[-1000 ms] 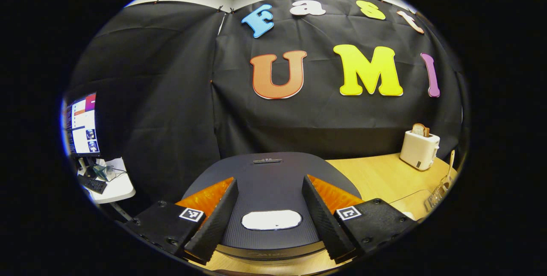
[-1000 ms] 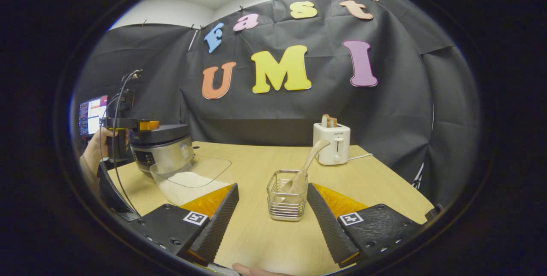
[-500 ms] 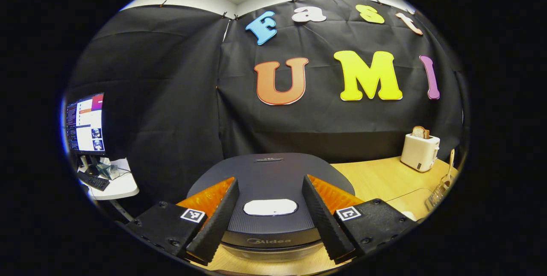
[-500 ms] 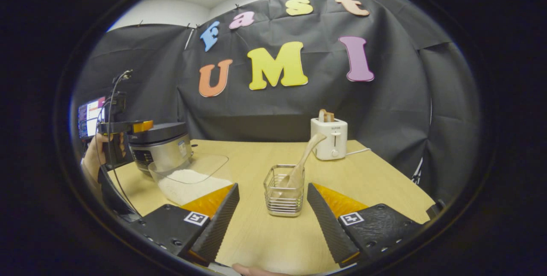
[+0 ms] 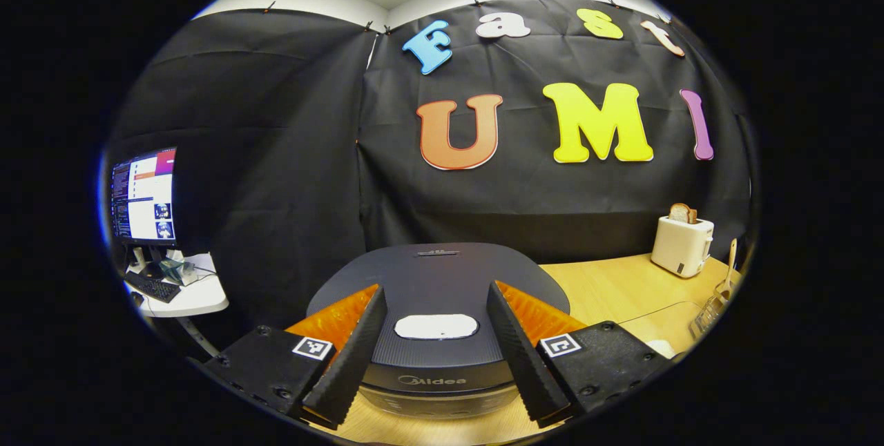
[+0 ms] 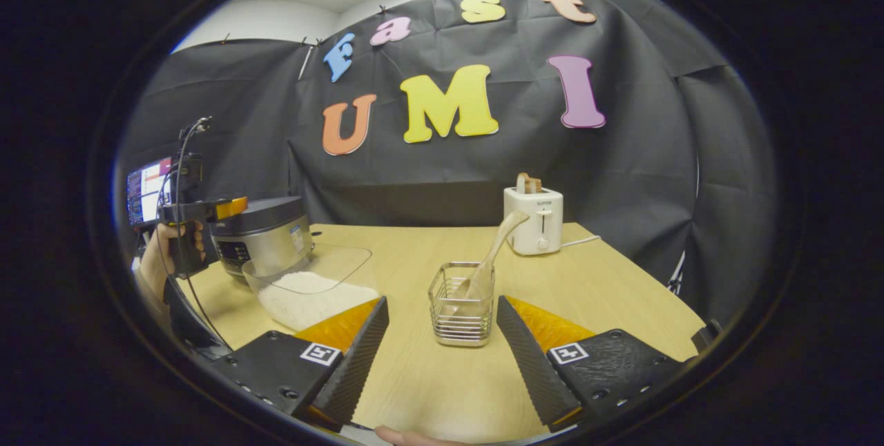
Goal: Close the left gripper, press the button to open the rice cooker; take a wooden spoon from the chopstick holder with the right hand, scoop a spoonful of rice and pour it into the rice cooker, then put the wooden spoon back into the chopstick holder.
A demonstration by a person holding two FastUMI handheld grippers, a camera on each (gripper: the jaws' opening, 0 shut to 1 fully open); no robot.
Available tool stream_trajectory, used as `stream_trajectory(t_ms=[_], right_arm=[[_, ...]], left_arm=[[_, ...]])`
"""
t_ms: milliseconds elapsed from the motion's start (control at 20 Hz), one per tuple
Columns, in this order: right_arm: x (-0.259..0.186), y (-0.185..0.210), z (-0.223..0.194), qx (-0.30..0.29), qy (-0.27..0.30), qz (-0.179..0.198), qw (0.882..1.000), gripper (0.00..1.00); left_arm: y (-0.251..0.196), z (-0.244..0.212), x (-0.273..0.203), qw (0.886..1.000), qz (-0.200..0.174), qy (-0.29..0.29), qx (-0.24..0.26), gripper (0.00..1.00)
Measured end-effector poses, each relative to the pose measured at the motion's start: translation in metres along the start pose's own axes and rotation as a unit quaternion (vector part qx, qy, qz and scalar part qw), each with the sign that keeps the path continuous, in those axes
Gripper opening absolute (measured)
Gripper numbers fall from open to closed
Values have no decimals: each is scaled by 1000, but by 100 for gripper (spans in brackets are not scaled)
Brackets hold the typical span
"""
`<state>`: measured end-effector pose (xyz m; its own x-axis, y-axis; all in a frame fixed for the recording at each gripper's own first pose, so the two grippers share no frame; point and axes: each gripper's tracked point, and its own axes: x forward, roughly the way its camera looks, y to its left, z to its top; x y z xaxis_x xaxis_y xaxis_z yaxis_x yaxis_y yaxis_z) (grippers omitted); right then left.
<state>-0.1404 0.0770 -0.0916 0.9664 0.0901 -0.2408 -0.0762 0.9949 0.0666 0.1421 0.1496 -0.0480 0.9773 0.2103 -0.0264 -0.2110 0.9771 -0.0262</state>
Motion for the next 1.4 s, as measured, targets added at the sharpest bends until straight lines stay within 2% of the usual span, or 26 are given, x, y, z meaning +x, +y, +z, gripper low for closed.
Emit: stream_trajectory(t_ms=[150, 250, 500, 700, 800, 850, 900, 1000, 1100, 1250, 1400], right_arm=[[-7, 2, 9, -5, -11, 0, 1000, 94], [-12, 1, 20, -9, -24, -4, 1000, 92], [-28, 6, 60, -7, -63, -6, 998, 94], [-39, 13, 93, -24, -92, -23, 995, 94], [-41, 12, 99, -40, -91, -46, 994, 94], [-43, 10, 101, -49, -86, -62, 993, 91], [-45, 10, 103, -50, -84, -71, 993, 92], [-50, 25, 108, -41, -93, -55, 993, 95], [-52, 33, 109, -35, -96, -39, 994, 95], [-53, 25, 109, -34, -98, -49, 993, 96], [-51, 34, 101, -20, -89, -37, 995, 96]], left_arm=[[-2, 5, 0, 1000, -3, -18, 18, 92], [-8, 11, -6, 1000, -18, -15, 5, 91], [-22, 60, -43, 999, -34, -38, 0, 91], [-47, 89, -82, 997, -51, -59, 21, 92], [-63, 96, -104, 996, -58, -69, 29, 95], [-69, 97, -113, 996, -57, -68, 26, 95], [-76, 94, -122, 996, -61, -64, 20, 95], [-100, 86, -137, 995, -83, -46, 12, 95], [-110, 79, -150, 995, -87, -37, 17, 95], [-120, 67, -164, 996, -82, -34, 25, 95], [-144, 60, -173, 991, -118, -44, 35, 95]])
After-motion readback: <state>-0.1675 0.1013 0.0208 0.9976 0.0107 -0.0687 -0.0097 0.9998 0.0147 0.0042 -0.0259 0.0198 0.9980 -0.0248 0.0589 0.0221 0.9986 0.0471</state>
